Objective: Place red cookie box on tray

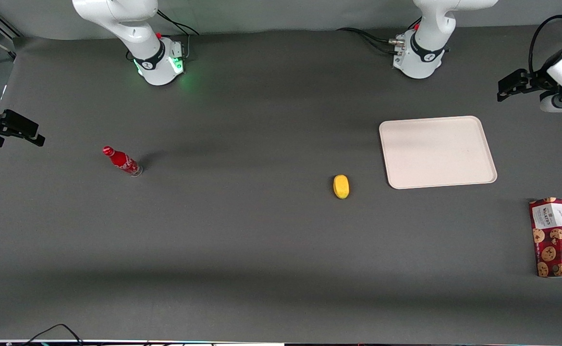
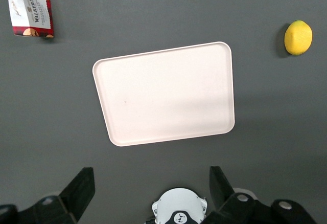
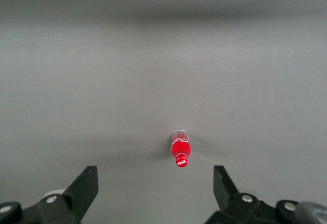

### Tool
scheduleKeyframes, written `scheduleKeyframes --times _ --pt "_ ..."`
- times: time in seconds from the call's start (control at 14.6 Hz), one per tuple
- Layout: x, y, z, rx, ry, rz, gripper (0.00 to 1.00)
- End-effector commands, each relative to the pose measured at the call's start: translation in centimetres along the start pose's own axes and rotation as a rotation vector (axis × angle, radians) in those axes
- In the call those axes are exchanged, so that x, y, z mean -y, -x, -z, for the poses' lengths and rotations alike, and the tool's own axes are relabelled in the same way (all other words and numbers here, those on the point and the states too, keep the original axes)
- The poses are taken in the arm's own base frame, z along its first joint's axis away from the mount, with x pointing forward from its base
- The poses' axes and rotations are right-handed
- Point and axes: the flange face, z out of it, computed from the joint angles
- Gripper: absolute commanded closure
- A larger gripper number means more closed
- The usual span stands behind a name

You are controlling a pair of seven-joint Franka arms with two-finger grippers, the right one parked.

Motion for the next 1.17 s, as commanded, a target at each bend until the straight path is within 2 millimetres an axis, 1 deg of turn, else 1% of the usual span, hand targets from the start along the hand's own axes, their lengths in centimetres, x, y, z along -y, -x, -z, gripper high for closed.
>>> scheduleKeyframes --times 0.0,0.21,0.27,0.34,0.48,0.55,0.69,0.75,0.89,0.96,1.1 --pt "-0.7 0.1 0.7 -0.006 -0.024 0.028 0.0" --pt "-0.4 -0.1 0.7 -0.005 -0.023 0.028 0.0" --pt "-0.1 -0.2 0.7 -0.006 -0.023 0.055 0.0" --pt "0.7 -0.5 0.9 -0.015 -0.022 0.064 0.0" --pt "5.6 -2.3 2.0 -0.025 -0.008 0.138 0.0" --pt "7.8 -3.7 2.1 -0.021 -0.011 0.146 0.0" --pt "12.2 -7.3 1.3 -0.018 -0.037 0.072 0.0" --pt "13.8 -9.3 0.3 -0.015 -0.056 0.042 0.0" --pt "16.8 -13.6 -2.2 -0.004 -0.11 -0.034 0.0" --pt "18.6 -16.1 -4.5 -0.005 -0.145 -0.091 0.0" --pt "21.3 -19.4 -8.8 -0.036 -0.218 -0.15 0.0"
